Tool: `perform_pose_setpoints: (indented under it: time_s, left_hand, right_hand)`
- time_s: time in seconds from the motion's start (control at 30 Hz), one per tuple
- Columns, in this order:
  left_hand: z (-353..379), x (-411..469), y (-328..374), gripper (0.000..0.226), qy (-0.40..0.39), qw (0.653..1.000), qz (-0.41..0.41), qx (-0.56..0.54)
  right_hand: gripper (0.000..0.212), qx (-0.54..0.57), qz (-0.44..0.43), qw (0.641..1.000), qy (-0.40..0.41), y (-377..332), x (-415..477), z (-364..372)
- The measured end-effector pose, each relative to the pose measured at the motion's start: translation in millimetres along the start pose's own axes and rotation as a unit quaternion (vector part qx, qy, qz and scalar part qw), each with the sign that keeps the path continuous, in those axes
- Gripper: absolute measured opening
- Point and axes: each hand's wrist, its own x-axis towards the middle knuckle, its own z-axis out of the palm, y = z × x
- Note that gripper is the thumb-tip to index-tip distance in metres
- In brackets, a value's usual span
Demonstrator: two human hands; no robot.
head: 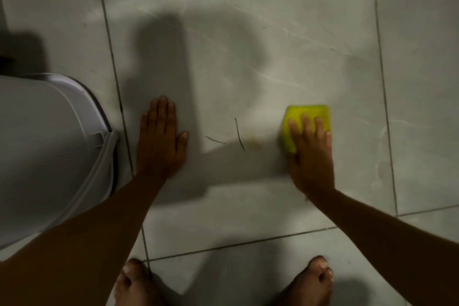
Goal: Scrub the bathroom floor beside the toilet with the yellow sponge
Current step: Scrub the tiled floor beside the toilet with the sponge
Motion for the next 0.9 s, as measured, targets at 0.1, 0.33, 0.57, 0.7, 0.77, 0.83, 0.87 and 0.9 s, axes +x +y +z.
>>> perform_pose_setpoints:
  time_s: [0.1, 0.33, 0.57, 0.7, 0.77, 0.83, 0.87, 0.9]
  left_hand:
    - [4.7, 0.0, -2.2, 0.070, 0.011, 1.000, 0.005, -0.002]
    - [-2.3, 0.0, 1.2, 0.070, 0.007, 1.000, 0.002, -0.011]
    - [3.4, 0.8, -1.5, 0.070, 0.016, 1.000, 0.011, -0.001]
    - [-0.7, -0.2, 0.4, 0.070, 0.014, 1.000, 0.008, -0.008]
    - [1.0, 0.5, 0.1, 0.069, 0.015, 1.000, 0.012, -0.006]
    - [3.3, -0.1, -2.1, 0.069, 0.015, 1.000, 0.015, 0.000]
    - [3.7, -0.3, -3.0, 0.069, 0.016, 1.000, 0.016, 0.000]
    - [4.0, 0.2, -2.5, 0.069, 0.017, 1.000, 0.018, -0.002]
  right_hand:
    - [0.067, 0.082, 0.141, 0.985, 0.054, -56.4, 64.9, -1.1]
    - [0.089, -0.075, -0.238, 0.968, -0.038, -1.2, -36.3, 23.1]
    - [0.067, 0.005, -0.167, 0.986, 0.013, -84.4, 31.9, 27.4]
    - [0.082, -0.068, -0.291, 0.953, -0.057, -42.8, -23.3, 25.4]
    - [0.080, -0.045, -0.211, 0.976, -0.030, -50.7, -4.9, 25.0]
    - [0.073, -0.011, -0.141, 0.990, 0.009, -81.9, 21.0, 29.2]
    - [0.072, -0.006, -0.133, 0.991, 0.017, -92.9, 26.8, 31.7]
    - [0.074, -0.016, -0.155, 0.988, 0.015, -93.9, 25.8, 34.0]
